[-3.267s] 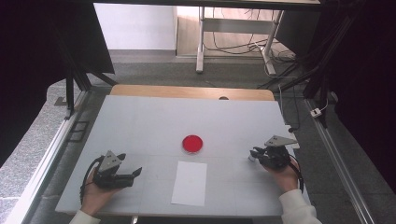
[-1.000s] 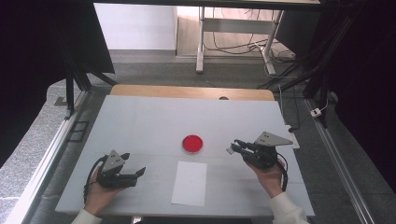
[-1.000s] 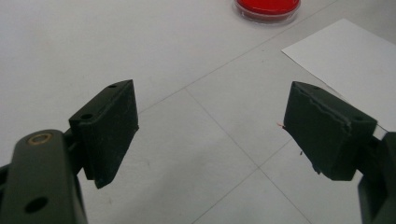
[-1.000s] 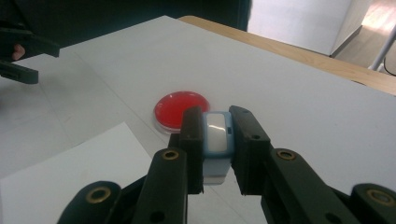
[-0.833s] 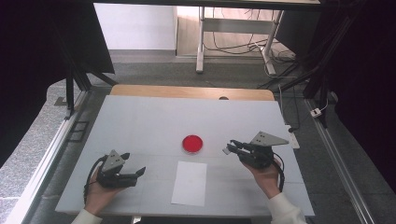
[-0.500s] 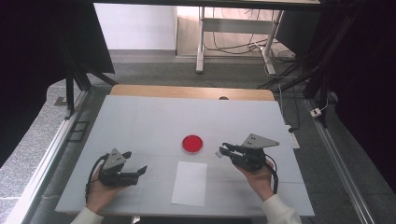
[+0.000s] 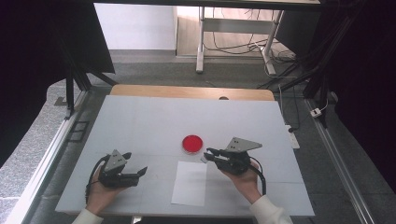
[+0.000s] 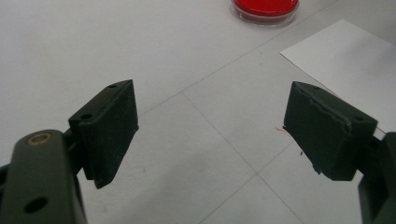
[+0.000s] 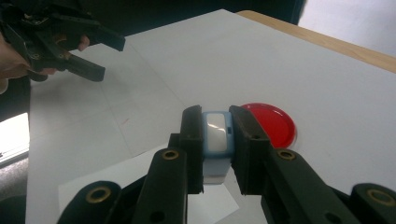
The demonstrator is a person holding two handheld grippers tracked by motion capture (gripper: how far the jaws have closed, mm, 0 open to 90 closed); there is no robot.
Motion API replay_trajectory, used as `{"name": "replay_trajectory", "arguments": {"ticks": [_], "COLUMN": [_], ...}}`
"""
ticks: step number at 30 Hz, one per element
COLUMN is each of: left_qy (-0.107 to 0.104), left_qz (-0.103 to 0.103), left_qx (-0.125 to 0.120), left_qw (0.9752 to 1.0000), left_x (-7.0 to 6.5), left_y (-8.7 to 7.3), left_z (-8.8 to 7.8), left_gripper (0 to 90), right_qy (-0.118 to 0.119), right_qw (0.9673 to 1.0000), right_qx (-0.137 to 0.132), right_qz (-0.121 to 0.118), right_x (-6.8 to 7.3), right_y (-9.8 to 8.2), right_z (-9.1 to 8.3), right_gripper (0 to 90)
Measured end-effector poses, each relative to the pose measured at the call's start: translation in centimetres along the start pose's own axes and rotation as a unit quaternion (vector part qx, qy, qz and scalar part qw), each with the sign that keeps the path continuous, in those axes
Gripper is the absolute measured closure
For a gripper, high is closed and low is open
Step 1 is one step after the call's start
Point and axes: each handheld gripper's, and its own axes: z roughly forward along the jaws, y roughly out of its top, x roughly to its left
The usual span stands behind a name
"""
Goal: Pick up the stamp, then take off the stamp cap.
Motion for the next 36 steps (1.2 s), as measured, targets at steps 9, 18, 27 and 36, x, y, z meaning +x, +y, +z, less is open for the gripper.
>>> {"name": "replay_trajectory", "arguments": {"ticks": [9, 18, 27, 36], "left_qy": [0.003, 0.004, -0.002, -0.011], "left_qz": [0.002, 0.005, 0.018, 0.026], "left_qx": [0.000, 0.000, -0.010, -0.007], "left_qw": [1.0000, 1.0000, 0.9998, 0.9996], "left_x": [-0.2, -0.3, -1.4, -2.4], "left_y": [0.1, 0.3, 1.5, 2.7], "left_z": [0.1, 0.2, 0.2, 0.9], "left_gripper": [17.8, 17.7, 17.3, 17.2], "right_qy": [0.003, -0.004, -0.002, 0.000], "right_qw": [1.0000, 1.0000, 1.0000, 0.9999], "right_qx": [-0.002, -0.009, -0.009, -0.012], "right_qz": [-0.001, -0.001, -0.003, -0.004], "right_x": [0.1, 0.2, 0.2, 0.1], "right_y": [0.0, 0.1, 0.1, 0.4], "right_z": [0.1, -0.2, -0.1, 0.2], "right_gripper": [75.2, 75.2, 75.2, 75.2]}}
